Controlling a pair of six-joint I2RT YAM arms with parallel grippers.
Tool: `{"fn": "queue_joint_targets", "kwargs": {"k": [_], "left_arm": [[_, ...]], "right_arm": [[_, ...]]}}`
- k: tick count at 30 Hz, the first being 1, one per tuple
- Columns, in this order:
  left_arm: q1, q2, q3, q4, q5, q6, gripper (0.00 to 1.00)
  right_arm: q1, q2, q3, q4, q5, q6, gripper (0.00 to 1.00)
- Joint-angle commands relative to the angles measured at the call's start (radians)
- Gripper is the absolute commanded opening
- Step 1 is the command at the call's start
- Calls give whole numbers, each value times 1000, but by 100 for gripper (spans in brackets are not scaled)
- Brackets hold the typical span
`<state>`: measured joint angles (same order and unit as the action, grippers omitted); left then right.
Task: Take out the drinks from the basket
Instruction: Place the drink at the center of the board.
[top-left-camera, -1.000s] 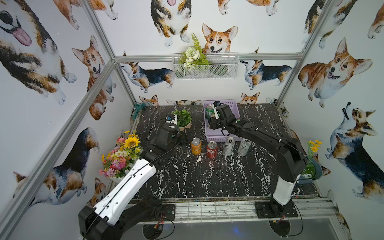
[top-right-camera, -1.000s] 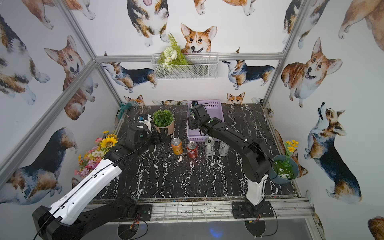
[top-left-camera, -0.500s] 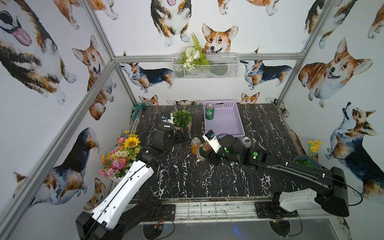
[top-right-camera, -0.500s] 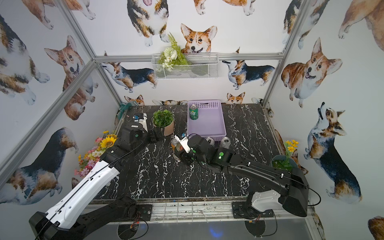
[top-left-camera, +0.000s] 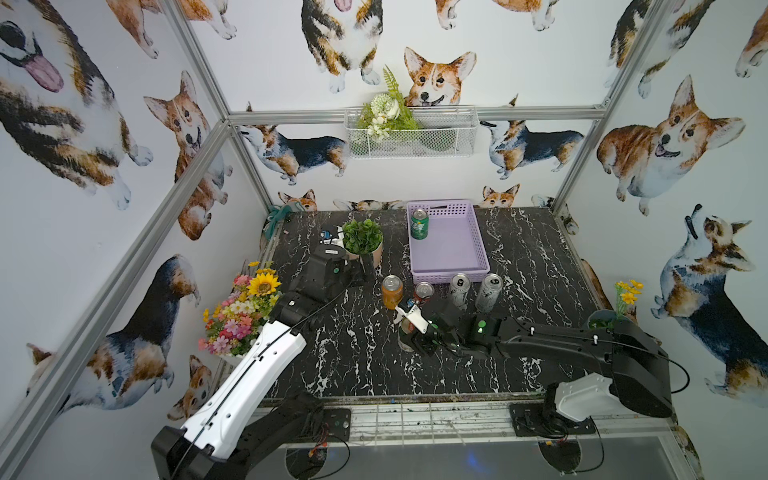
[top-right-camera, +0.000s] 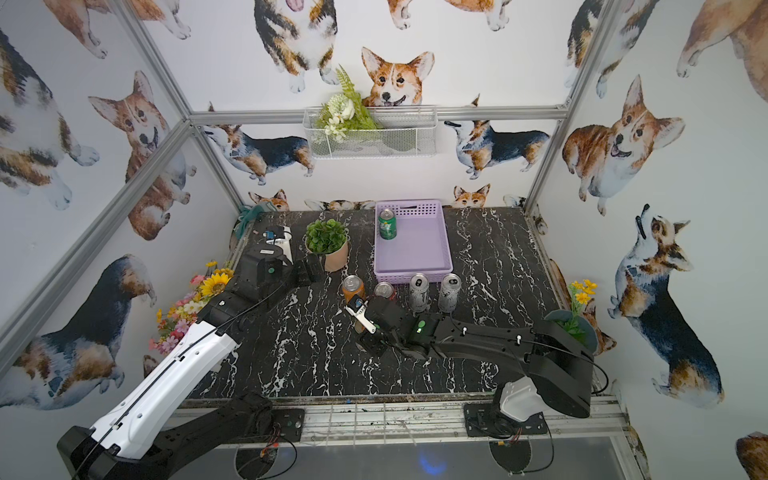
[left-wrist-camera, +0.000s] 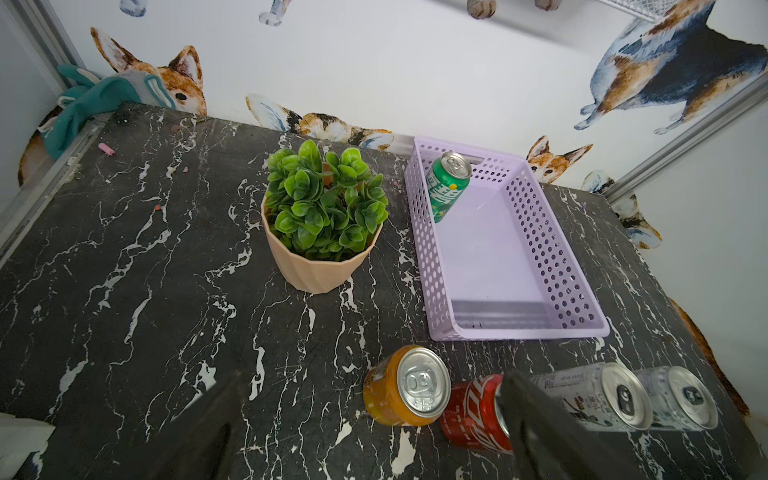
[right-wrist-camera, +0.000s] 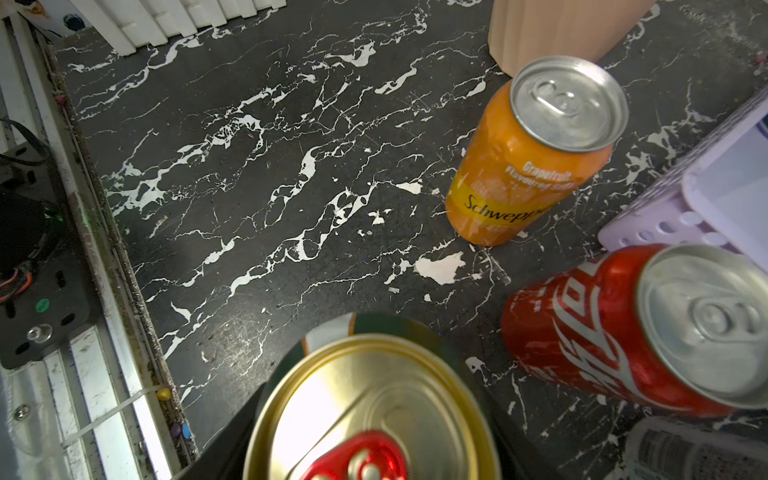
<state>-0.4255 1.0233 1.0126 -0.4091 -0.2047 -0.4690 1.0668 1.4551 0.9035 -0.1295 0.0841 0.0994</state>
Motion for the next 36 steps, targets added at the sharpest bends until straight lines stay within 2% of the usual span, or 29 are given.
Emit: {"fn": "queue_joint_targets", "kwargs": {"k": [1, 8, 17, 21, 23, 32, 36], "left_arm": [[3, -4, 9, -8, -3, 10, 100], [9, 2, 6, -6, 14, 11, 100], [10, -2, -6, -2, 16, 7, 100], [8, -6, -12, -2, 13, 7, 100], [10, -8, -15, 0, 13, 7, 100], [11, -11, -21, 6, 17, 4, 100], [11, -19, -18, 3, 18, 4, 100]], "right_arm": [[10, 24, 7, 111, 44, -25, 42], [12, 68, -6, 119, 53, -24, 44], [13, 121, -15, 130, 94, -16, 62], [12, 125, -22, 140, 99, -14, 90], [13, 119, -25, 145, 110, -12, 99], [13, 78, -13, 137, 112, -7, 100], [11, 3, 23, 126, 165, -12, 100]]}}
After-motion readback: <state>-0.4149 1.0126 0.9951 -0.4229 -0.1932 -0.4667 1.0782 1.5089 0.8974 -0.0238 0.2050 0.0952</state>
